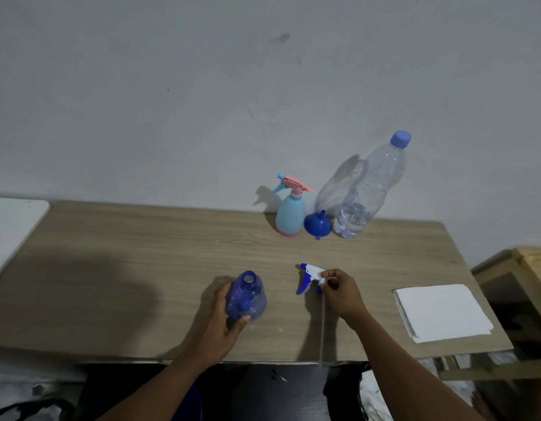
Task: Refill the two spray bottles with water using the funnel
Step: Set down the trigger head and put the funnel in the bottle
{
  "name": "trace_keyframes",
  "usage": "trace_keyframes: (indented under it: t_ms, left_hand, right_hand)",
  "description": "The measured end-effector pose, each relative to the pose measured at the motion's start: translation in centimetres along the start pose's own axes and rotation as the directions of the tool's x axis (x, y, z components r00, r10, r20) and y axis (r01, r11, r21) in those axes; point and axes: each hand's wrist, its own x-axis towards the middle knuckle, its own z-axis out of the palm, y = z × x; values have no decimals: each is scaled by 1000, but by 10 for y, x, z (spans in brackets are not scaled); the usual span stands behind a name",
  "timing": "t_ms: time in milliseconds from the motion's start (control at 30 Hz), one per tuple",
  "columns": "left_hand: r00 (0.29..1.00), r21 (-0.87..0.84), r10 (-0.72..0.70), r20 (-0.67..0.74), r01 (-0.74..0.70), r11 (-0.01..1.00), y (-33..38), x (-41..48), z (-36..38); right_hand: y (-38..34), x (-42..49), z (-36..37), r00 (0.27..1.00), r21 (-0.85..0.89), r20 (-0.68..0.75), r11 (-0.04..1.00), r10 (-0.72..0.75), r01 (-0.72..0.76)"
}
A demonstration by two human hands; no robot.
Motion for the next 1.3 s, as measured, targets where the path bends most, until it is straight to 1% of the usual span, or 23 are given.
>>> trace_keyframes:
  t_ms: [133, 267, 400, 533, 600, 700, 800, 900, 967, 1133, 1233, 1300]
  left_hand:
    - [996, 94, 53, 72, -59, 994, -6, 3, -9]
    - [995, 146, 62, 73, -73, 987, -17, 8, -10]
    - [997, 202, 27, 73, -41, 978, -29, 10, -5]
    - [999, 268, -35, 36, 24, 963, -32, 6, 2]
    - [999, 286, -54, 7, 50, 957, -32, 5, 5]
    - [999, 294, -41, -1, 39, 955, -33, 7, 8]
    - [995, 310, -104, -2, 99, 945, -38, 9, 10]
    - [990, 338, -138, 3, 129, 932, -38, 12, 11]
    - [986, 357, -167, 5, 154, 921, -35, 13, 12]
    - [972, 372, -230, 49, 196, 907, -38, 14, 12]
    - [973, 372, -227, 37, 197, 907, -33, 13, 12]
    - [977, 363, -212, 33, 186, 913, -28, 12, 11]
  right_hand:
    - [4, -1, 3, 999, -87, -40, 996, -22, 19]
    - [3, -3, 1, 998, -179, -44, 983, -43, 35]
    - [-8, 8, -9, 981, -197, -155, 977, -112, 81]
    - [-21, 48, -6, 972, -185, -167, 974, -163, 131]
    - [-24, 69, 0, 973, -249, -139, 957, -186, 147]
    - [-26, 94, 9, 978, -335, -87, 930, -190, 151]
    - [-24, 111, 14, 980, -393, -86, 910, -177, 130]
    - [-22, 120, 14, 977, -503, -48, 850, -209, 157]
    - [-22, 125, 13, 966, -556, -35, 809, -255, 194]
    - [-22, 131, 12, 958, -582, -13, 781, -286, 225]
    - [-20, 129, 12, 943, -587, 16, 761, -333, 279]
    - [-20, 126, 10, 941, -548, -15, 789, -339, 276]
